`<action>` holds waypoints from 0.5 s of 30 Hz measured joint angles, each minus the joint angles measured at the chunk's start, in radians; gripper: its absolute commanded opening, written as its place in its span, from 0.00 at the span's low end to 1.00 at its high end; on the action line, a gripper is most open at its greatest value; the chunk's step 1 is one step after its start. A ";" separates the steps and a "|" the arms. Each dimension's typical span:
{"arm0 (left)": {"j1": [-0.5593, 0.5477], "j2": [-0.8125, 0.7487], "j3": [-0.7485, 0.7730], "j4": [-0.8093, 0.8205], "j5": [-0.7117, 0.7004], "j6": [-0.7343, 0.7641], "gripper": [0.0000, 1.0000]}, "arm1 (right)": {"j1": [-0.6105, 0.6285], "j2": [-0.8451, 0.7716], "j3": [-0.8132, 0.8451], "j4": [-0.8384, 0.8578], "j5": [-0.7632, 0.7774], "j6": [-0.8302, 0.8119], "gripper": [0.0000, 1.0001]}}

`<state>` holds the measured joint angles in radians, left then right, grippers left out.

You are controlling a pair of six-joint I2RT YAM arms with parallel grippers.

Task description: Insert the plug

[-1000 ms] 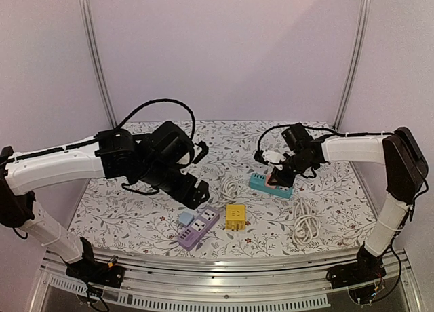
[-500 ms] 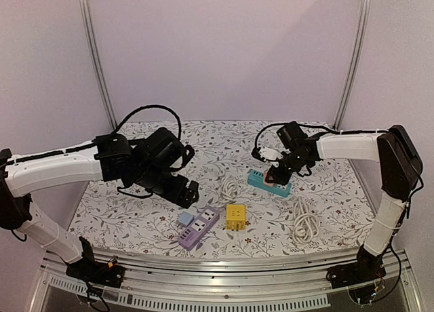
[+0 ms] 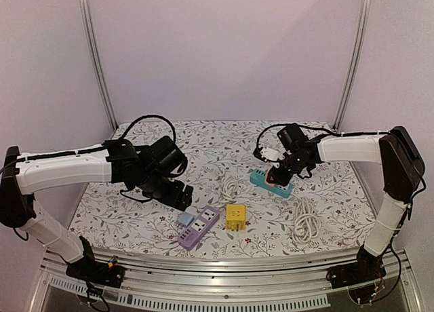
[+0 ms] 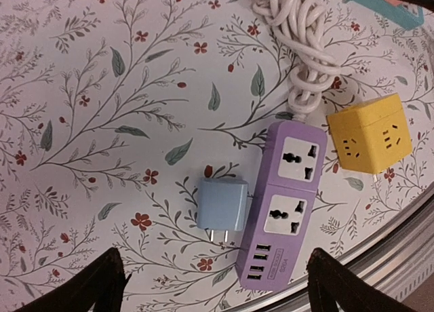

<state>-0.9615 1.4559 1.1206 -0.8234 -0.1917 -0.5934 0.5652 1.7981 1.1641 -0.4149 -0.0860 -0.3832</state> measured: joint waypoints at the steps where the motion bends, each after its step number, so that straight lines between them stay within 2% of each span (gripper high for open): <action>1: 0.000 0.003 0.000 0.000 0.000 0.000 0.93 | 0.000 -0.002 0.000 -0.006 0.006 0.001 0.34; 3: 0.002 0.005 0.000 0.003 0.001 0.000 0.93 | 0.000 -0.005 0.002 -0.019 0.020 0.002 0.39; 8: 0.002 0.006 0.000 0.011 0.005 0.003 0.93 | -0.002 -0.006 0.003 -0.109 0.052 0.002 0.61; 10: 0.002 0.006 0.000 0.013 0.006 0.007 0.93 | -0.002 -0.008 0.003 -0.127 0.055 -0.004 0.74; 11: 0.002 0.007 0.000 0.014 0.008 0.010 0.93 | -0.002 -0.010 0.004 -0.136 0.056 -0.006 0.89; 12: 0.002 0.007 0.000 0.015 0.009 0.012 0.93 | -0.002 -0.013 0.006 -0.145 0.056 0.002 0.97; 15: 0.003 0.009 0.000 0.016 0.013 0.019 0.93 | -0.002 -0.034 0.023 -0.172 0.055 -0.008 0.99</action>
<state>-0.9588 1.4647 1.1210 -0.8074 -0.1791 -0.5743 0.5636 1.7638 1.1870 -0.5865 -0.0311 -0.3908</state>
